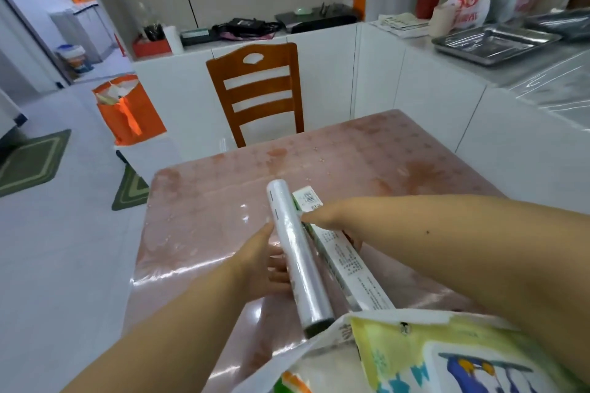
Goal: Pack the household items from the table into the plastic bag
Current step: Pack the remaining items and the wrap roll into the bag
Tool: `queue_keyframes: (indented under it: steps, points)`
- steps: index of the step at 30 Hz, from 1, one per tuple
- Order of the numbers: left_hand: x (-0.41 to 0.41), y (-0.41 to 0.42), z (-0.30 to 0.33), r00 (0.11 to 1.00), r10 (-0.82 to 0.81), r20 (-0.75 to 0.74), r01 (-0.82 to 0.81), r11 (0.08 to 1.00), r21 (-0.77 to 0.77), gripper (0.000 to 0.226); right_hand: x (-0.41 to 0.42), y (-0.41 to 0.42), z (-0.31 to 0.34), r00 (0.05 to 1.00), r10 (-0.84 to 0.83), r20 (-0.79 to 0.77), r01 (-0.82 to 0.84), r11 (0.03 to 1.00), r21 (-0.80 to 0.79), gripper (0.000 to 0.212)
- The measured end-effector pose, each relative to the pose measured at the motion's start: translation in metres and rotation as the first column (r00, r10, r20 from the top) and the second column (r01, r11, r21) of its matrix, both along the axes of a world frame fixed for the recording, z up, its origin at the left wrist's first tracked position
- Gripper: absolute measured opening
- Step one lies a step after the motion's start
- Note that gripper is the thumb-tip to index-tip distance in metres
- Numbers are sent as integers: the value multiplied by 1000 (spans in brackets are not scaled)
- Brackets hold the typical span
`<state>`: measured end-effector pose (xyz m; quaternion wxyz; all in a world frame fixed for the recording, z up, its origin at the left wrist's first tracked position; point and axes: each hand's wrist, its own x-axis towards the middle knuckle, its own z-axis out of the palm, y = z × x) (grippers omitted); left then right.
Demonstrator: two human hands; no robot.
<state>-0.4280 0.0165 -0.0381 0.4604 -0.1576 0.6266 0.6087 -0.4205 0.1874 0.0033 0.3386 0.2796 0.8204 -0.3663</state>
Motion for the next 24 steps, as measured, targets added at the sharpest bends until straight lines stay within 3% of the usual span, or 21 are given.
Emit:
queue_keyframes:
  steps: [2,5,7,11,15,17,20,22,24]
  points:
    - [2,4,-2,999,35,6,-35,999,24,90,2,-8,-10,997,1,-75,-3,1000,-24,79]
    - [6,10,-5,996,78,31,-81,991,106,86,-4,-12,-30,977,-148,-155,154,988,24,117]
    - [12,13,-9,993,97,61,-105,984,146,89,-6,-12,-38,970,-191,-152,199,979,39,131]
    - [19,16,-10,983,164,85,-180,955,236,88,-5,-13,-47,982,-100,-158,135,963,231,132]
    - [18,13,-4,978,184,102,-207,928,310,90,-4,-4,-46,976,-89,-197,134,964,228,124]
    - [17,12,0,976,196,95,-217,916,338,90,-4,2,-43,962,-125,-243,170,970,172,117]
    - [15,11,17,980,194,41,-194,901,387,88,-8,8,-29,927,-221,-302,221,975,-34,103]
    - [13,13,32,986,168,-18,-147,903,405,87,-12,11,-9,908,-257,-332,200,960,-197,90]
    - [13,17,54,988,126,-85,-77,896,436,89,-13,11,15,891,-243,-384,130,946,-297,91]
